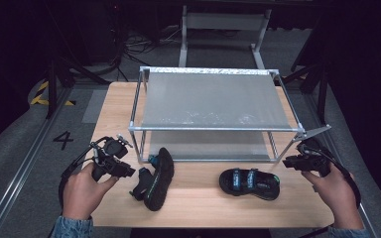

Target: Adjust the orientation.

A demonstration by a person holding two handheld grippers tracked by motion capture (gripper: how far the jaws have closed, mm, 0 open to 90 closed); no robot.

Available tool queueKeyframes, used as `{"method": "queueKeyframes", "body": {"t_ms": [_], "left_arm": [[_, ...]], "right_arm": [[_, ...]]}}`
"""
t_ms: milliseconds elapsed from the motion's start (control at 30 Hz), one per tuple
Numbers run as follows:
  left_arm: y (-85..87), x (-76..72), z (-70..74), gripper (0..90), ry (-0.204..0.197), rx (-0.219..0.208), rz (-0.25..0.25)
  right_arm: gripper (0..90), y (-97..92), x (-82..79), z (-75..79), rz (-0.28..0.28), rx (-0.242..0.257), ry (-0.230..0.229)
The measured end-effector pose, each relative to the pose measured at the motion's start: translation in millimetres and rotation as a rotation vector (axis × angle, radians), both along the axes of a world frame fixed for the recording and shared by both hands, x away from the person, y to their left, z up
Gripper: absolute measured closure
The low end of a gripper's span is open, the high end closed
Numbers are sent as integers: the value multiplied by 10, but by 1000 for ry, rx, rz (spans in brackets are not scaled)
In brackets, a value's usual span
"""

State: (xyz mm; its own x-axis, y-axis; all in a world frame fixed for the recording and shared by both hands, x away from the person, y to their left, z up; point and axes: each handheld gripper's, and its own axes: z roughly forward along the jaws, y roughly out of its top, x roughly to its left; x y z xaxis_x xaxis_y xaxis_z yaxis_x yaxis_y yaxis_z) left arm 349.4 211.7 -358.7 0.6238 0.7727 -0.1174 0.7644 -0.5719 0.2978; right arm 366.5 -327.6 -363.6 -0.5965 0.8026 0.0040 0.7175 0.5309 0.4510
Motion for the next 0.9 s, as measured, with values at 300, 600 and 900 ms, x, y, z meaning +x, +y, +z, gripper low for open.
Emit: {"method": "queueKeyframes", "body": {"t_ms": [300, 600, 900], "left_arm": [[-34, -5, 87, 758, -44, -53, 3], [-204, 33, 175, 886, -33, -121, -42], [-414, 111, 77, 895, 8, -102, -79]], "right_arm": [[773, -14, 3, -26, -23, 3, -10], [790, 15, -9, -25, -19, 10, -7], [788, -40, -56, -33, -35, 20, -4]]}}
